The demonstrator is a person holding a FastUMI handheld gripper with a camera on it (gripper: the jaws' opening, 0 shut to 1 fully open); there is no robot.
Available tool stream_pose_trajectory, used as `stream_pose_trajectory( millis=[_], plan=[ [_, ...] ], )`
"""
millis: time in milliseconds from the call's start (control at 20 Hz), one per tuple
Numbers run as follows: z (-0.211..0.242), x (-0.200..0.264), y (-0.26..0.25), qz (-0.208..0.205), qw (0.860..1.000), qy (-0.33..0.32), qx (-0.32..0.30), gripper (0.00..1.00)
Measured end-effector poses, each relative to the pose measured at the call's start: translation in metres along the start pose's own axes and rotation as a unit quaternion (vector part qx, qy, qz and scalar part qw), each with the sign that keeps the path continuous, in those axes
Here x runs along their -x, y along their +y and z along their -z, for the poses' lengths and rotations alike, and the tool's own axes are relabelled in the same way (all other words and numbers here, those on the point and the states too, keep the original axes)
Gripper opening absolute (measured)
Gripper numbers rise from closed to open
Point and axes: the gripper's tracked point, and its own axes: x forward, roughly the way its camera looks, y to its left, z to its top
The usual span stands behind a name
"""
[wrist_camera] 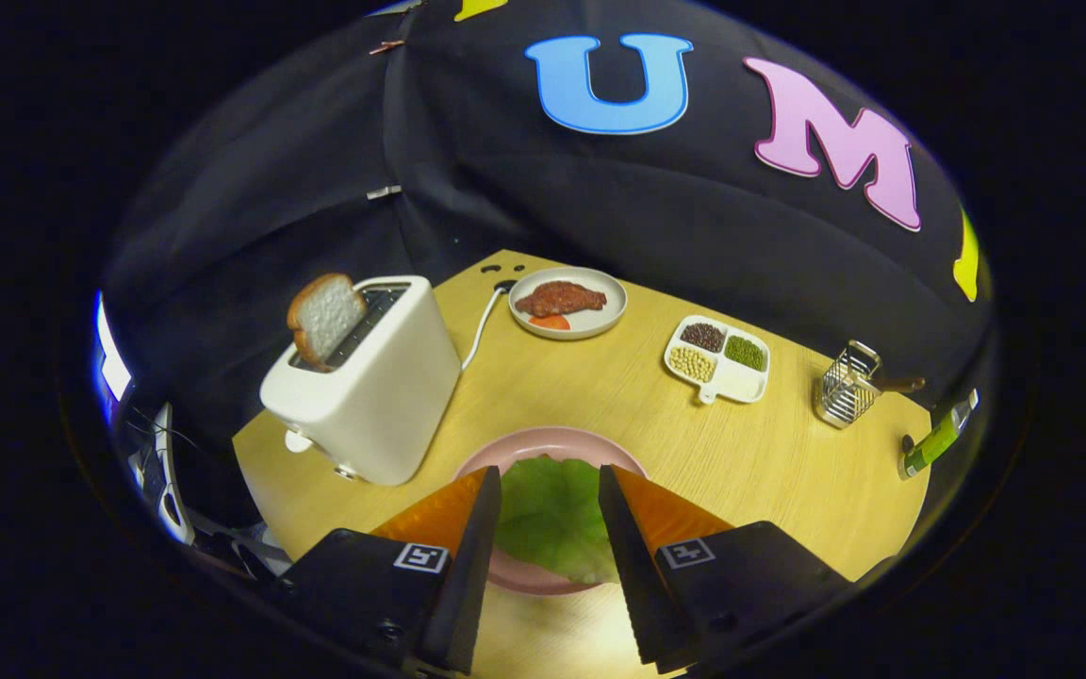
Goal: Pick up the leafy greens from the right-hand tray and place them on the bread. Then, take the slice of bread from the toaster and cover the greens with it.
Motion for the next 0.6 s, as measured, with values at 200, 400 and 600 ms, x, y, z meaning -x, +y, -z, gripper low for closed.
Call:
stream_pose_trajectory(
  millis=[200, 400, 600],
  plan=[
    [-0.048, 0.011, 0.045, -0.027, 0.999, -0.028, -0.003, 0.66],
    [-0.091, 0.004, 0.099, -0.048, 0.998, -0.028, 0.000, 0.66],
    [-0.132, -0.024, 0.158, -0.062, 0.998, -0.029, 0.007, 0.66]
  ],
)
